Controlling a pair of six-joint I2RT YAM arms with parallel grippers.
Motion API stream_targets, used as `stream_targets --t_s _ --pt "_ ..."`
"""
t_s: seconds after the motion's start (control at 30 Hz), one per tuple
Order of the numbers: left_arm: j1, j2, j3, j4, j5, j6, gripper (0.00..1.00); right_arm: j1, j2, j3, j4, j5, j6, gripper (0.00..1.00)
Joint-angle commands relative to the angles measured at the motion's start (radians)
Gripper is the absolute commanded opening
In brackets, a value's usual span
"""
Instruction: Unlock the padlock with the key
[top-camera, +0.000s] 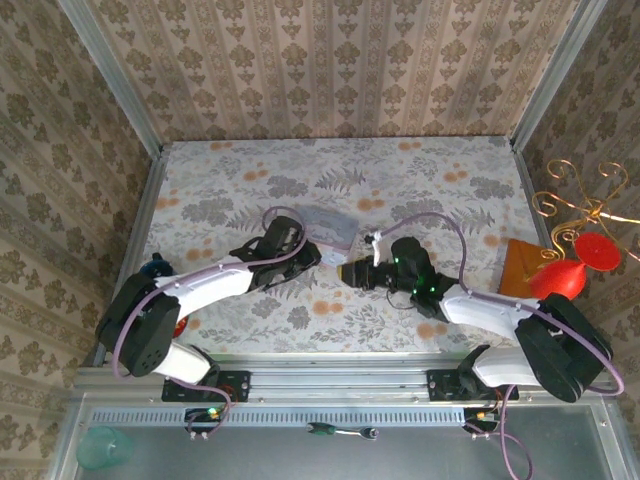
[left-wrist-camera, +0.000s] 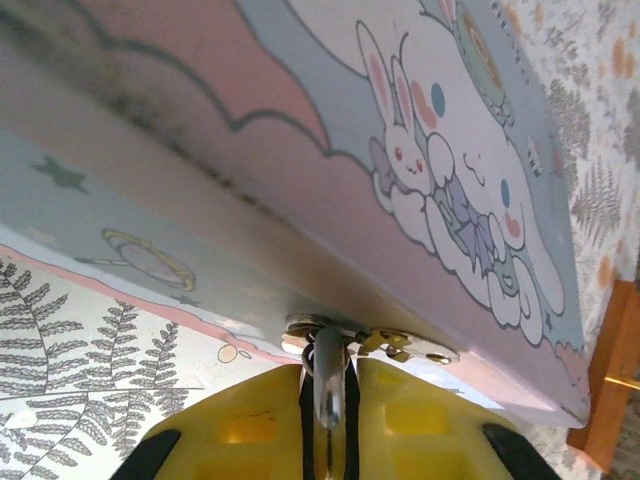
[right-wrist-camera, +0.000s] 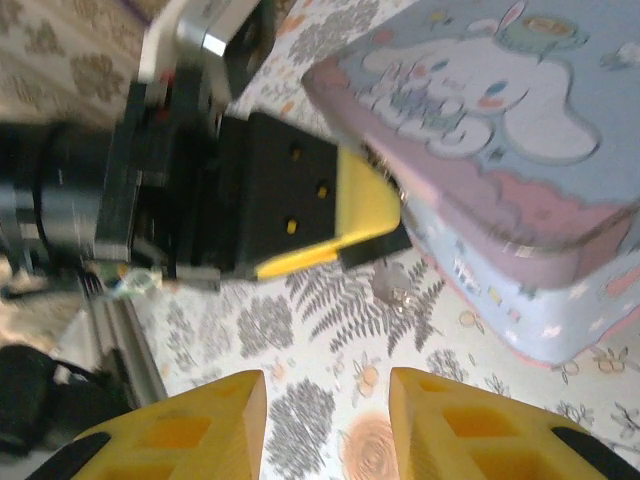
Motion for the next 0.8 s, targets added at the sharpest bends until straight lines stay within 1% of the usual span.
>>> stream_targets --t_s 0.0,0.13,0.33,0.37,0.4,0.5,0.6,0.67,0.77 --pt "-0.005 0.016 0.04 -0.078 -0.04 0.041 0.0 0.042 -0.025 -0.053 0.094 0.089 -0.233 0.39" --pt "-0.014 0.058 0.042 -0.078 -0.036 0.04 0.0 0.081 -0.02 -0.084 0.161 0.045 -0.381 0.4" --pt "-0.037 0.099 0.029 -0.055 -0.031 0.037 0.0 0.101 0.094 -0.05 0.165 0.027 -0.465 0.39" --pt "-0.04 0.101 0.028 -0.055 -0.027 0.038 0.0 0.107 0.121 -0.045 0.167 0.037 -0.472 0.39" --pt "-0.041 0.102 0.024 -0.055 -0.026 0.039 0.0 0.114 0.149 -0.051 0.19 0.074 -0.473 0.39" --pt "-0.051 0.09 0.031 -0.089 -0.051 0.06 0.0 0.123 0.215 -0.094 0.334 0.168 -0.477 0.38" --pt "-0.053 0.082 0.026 -0.1 -0.051 0.064 0.0 0.14 0.251 -0.089 0.354 0.226 -0.507 0.38" --pt "-0.053 0.084 0.02 -0.092 -0.038 0.06 0.0 0.152 0.269 -0.084 0.373 0.253 -0.518 0.38" --pt "-0.056 0.081 0.015 -0.07 -0.034 0.06 0.0 0.162 0.298 -0.073 0.403 0.248 -0.519 0.38"
